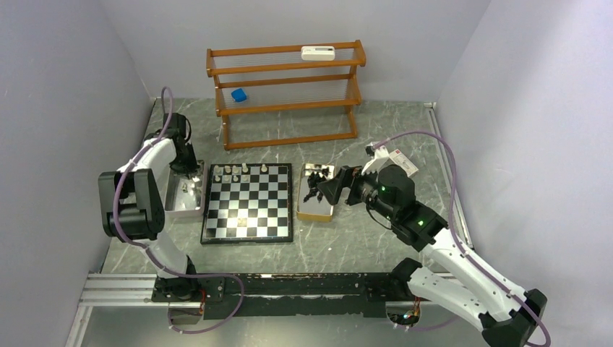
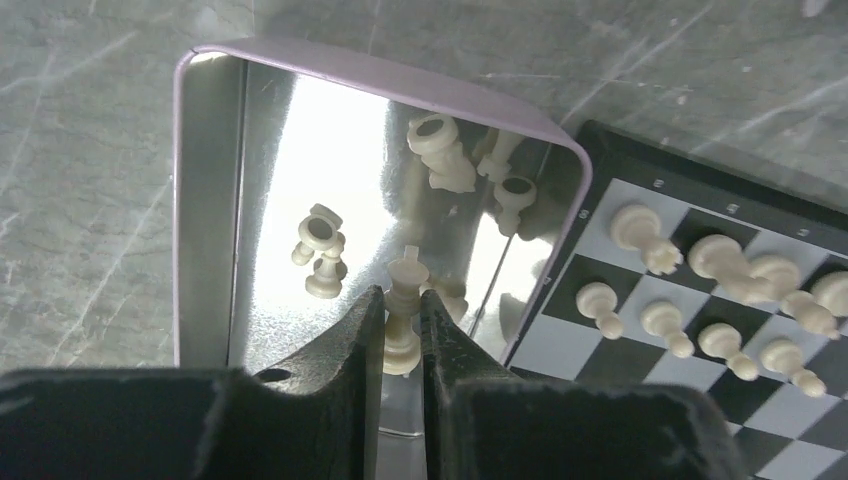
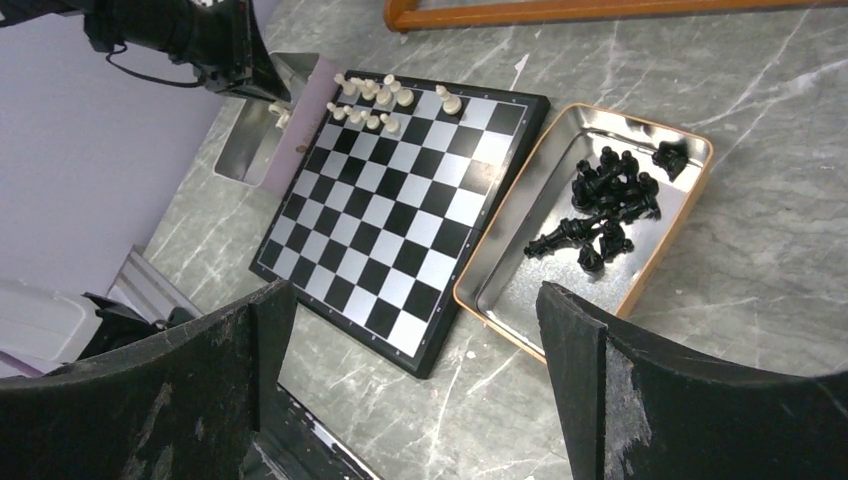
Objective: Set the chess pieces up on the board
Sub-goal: Pick up the chess piece from the storage box, then place the chess piece on the chessboard.
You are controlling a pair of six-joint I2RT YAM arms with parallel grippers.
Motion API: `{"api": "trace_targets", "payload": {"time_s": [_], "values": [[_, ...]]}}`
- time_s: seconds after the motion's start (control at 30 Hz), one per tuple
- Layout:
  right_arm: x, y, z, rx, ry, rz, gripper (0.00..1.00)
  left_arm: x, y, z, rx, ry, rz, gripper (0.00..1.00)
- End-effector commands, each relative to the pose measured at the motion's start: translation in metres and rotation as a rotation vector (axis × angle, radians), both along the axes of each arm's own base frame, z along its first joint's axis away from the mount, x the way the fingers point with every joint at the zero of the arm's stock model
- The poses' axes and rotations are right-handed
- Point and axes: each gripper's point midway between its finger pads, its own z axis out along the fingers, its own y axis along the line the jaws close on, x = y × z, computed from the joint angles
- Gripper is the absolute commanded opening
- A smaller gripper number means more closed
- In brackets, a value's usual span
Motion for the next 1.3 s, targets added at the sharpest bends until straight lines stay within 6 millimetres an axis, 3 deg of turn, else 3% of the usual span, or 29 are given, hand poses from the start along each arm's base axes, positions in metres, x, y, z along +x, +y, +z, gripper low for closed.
{"api": "trace_targets", "payload": {"time_s": [0.0, 0.23, 0.37, 0.43, 0.53, 0.6, 0.67, 0.73, 0.93, 1.07, 1.27], "values": [[0.000, 0.011, 0.021, 0.058, -0.017, 0.033, 0.95, 0.008, -0.009, 0.029, -0.052, -0.099, -0.017, 0.15], [-0.003, 0.042, 0.026, 0.102, 0.060, 0.148, 0.94, 0.017, -0.049, 0.074, -0.199, -0.254, -0.161, 0.15], [0.010, 0.061, 0.022, 0.095, 0.094, 0.180, 0.93, 0.016, -0.089, 0.103, -0.284, -0.347, -0.303, 0.14], [0.019, 0.071, 0.023, 0.082, 0.110, 0.190, 0.91, 0.012, -0.120, 0.117, -0.321, -0.390, -0.406, 0.13], [0.032, 0.089, 0.029, 0.081, 0.126, 0.226, 0.82, 0.001, -0.157, 0.134, -0.336, -0.452, -0.527, 0.14], [0.038, 0.102, 0.036, 0.100, 0.133, 0.257, 0.71, -0.009, -0.180, 0.145, -0.352, -0.497, -0.609, 0.13], [0.042, 0.113, 0.039, 0.120, 0.150, 0.289, 0.58, -0.018, -0.196, 0.155, -0.359, -0.540, -0.686, 0.13], [0.044, 0.125, 0.039, 0.139, 0.172, 0.327, 0.52, -0.028, -0.211, 0.161, -0.372, -0.575, -0.764, 0.13], [0.056, 0.149, 0.030, 0.156, 0.246, 0.371, 0.49, -0.055, -0.234, 0.165, -0.402, -0.612, -0.927, 0.12], [0.066, 0.161, 0.018, 0.119, 0.303, 0.383, 0.54, -0.062, -0.242, 0.164, -0.406, -0.619, -0.971, 0.13], [0.073, 0.173, 0.007, 0.102, 0.356, 0.405, 0.53, -0.069, -0.250, 0.162, -0.413, -0.628, -1.011, 0.12]]}}
